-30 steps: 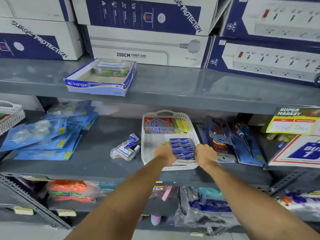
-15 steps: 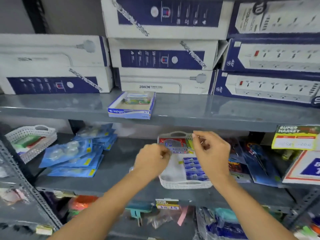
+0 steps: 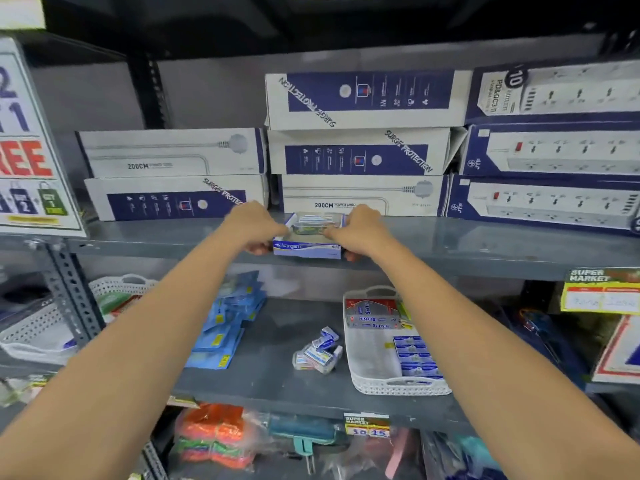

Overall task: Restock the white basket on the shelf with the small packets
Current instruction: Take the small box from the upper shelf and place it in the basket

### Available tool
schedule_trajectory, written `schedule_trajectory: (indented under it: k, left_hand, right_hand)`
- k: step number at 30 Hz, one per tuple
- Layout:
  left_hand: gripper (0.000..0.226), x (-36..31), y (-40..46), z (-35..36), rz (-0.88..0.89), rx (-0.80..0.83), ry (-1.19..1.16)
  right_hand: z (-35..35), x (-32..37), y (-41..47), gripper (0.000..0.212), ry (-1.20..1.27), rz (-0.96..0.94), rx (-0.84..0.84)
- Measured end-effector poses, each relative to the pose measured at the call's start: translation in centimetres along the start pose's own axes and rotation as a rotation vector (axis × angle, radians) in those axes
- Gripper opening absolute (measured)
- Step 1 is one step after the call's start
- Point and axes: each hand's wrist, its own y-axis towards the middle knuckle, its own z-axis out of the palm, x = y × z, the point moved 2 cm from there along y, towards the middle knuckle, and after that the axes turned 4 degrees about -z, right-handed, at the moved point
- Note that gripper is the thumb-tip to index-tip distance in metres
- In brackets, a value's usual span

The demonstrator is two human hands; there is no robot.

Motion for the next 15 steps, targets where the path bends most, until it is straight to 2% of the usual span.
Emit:
schedule_trajectory:
  k: [3,9,15]
  left_hand:
    - [0.014,0.2,0.0,1.0,0.033,0.023,-0.006]
    - [0.008,0.8,-4.2,1.3,0.07,0.109,-0.148]
    - [0.013,1.9,-10.4,3.4,0.14,0.021,-0.349]
  right_hand:
    - [-0.2,0.3,-0.1,0.006,0.045,0.042,0.066]
    - [-2.0,-1.2,-3.8,0.021,0.09,0.078,0.088]
    - [-3.3,-2.4,-10.2,0.027,0.163,0.022,0.045]
